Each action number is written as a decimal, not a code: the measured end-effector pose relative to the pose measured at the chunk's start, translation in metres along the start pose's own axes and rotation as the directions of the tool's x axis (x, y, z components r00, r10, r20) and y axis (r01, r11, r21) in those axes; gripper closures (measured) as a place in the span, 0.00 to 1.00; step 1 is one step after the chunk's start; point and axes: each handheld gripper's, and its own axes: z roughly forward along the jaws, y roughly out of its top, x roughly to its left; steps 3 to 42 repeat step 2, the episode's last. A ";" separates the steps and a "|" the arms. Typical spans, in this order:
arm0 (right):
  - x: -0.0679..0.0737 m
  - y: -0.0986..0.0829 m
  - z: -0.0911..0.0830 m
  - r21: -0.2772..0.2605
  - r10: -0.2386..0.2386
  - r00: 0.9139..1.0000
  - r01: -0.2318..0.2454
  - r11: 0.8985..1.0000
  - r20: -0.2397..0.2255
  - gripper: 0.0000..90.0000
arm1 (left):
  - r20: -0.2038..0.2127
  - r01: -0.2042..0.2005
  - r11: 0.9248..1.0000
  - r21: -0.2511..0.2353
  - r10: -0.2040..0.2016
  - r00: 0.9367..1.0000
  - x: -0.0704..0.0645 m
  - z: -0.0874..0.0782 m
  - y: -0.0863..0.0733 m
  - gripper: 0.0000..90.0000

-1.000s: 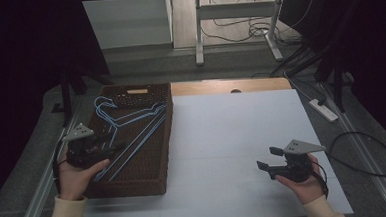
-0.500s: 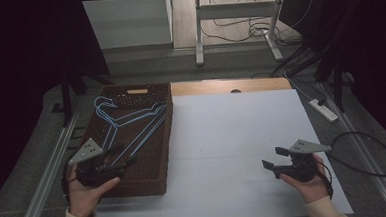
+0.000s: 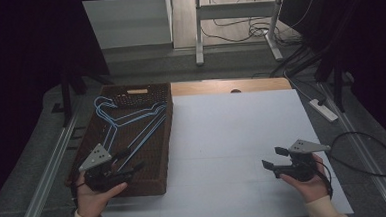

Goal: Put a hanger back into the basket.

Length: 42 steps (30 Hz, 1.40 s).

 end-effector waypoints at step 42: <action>0.000 0.000 0.000 -0.002 0.001 1.000 -0.001 1.000 0.000 0.29 | 0.001 -0.002 1.000 0.001 0.002 1.000 0.000 0.000 0.000 0.38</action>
